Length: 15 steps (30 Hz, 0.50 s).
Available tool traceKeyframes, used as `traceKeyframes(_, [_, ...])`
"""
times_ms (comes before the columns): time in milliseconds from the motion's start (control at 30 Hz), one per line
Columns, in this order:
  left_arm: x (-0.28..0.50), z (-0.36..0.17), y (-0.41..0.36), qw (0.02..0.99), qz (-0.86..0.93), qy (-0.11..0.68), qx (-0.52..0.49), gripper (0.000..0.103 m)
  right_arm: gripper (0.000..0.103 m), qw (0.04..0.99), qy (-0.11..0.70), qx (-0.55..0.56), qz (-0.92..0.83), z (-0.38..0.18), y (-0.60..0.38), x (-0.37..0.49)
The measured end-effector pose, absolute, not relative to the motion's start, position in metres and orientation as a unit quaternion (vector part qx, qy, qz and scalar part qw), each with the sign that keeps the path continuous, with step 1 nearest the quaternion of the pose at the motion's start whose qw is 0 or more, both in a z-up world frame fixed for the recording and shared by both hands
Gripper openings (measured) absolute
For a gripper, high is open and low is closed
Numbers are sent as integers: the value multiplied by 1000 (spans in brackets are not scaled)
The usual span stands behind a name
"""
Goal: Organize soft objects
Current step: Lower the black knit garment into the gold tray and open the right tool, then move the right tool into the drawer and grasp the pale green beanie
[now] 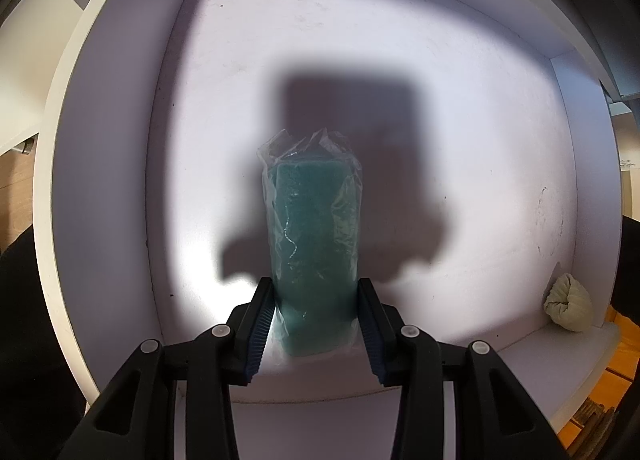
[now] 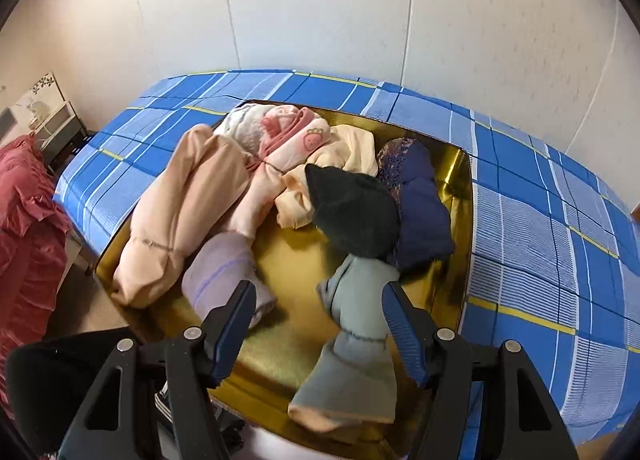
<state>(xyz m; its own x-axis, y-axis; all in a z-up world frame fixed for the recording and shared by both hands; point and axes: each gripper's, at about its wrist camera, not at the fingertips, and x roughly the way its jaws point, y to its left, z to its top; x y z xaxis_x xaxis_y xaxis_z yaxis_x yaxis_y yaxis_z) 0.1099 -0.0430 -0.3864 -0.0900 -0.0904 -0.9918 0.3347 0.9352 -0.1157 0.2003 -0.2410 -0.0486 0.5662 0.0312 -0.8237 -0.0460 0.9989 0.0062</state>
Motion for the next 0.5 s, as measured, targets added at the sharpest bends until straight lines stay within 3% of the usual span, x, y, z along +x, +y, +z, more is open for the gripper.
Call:
traceKeyframes(400, [115, -386, -36, 663, -160, 728, 69, 36, 66, 875, 479, 8, 67, -55, -253, 130])
traceKeyframes(500, [117, -386, -36, 663, -159, 729, 68, 36, 69, 877, 473, -30, 82, -58, -253, 98])
